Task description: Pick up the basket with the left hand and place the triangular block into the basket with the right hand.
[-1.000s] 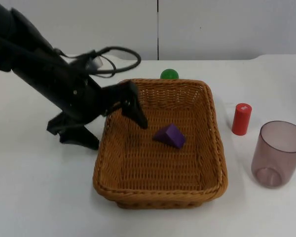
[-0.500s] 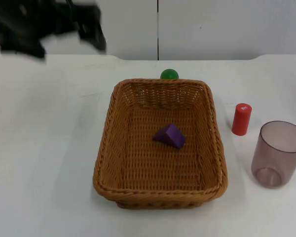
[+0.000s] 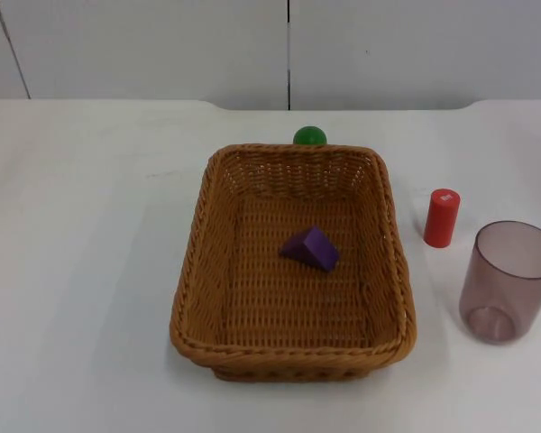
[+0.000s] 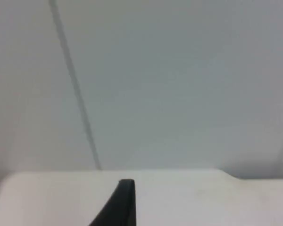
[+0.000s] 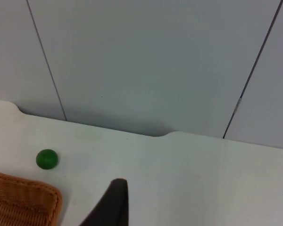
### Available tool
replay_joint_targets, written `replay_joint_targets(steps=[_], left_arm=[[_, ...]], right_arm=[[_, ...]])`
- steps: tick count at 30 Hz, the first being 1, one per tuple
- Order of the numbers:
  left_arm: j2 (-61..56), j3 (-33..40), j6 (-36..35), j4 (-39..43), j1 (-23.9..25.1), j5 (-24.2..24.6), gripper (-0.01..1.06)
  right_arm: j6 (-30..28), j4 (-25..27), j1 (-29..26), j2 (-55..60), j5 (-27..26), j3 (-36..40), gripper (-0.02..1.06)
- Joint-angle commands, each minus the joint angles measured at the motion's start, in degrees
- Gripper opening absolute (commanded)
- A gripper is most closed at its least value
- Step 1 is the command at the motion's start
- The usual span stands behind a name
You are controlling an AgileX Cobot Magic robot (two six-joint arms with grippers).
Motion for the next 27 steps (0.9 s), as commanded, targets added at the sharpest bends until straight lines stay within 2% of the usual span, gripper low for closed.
replay_joint_targets(steps=[1, 11, 16, 18, 19, 21, 27], left_arm=[[-0.38, -1.96, -0.73, 2.78, 0.66, 1.0, 1.05], [-0.68, -3.9, -0.73, 3.02, 0.72, 1.13, 1.05], [-0.72, -4.02, -0.73, 3.01, 0.72, -0.24, 1.05], [-1.0, -4.15, -1.2, 2.55, 0.72, -1.08, 1.05], [-0.99, -4.15, -1.45, 2.44, 0.72, -1.09, 1.05], [-0.99, -4.15, -1.45, 2.15, 0.72, -1.09, 1.05], [-1.1, -4.26, 0.33, -1.32, 0.72, 3.24, 1.05]], right_arm=[[-0.1, 0.06, -0.19, -0.72, 0.24, -0.05, 1.05], [1.46, -0.5, -0.31, -0.72, 0.36, -0.05, 1.05], [1.44, -2.11, -0.31, -0.72, -1.65, -0.05, 1.05], [1.44, -2.01, -0.31, -0.72, -4.29, -0.05, 1.05], [1.44, -1.61, -0.31, -0.72, -7.44, -0.05, 1.05], [2.45, -1.48, -0.31, -0.72, -8.77, -0.05, 1.05], [3.59, -1.48, -0.31, -0.72, -9.32, -0.09, 1.05]])
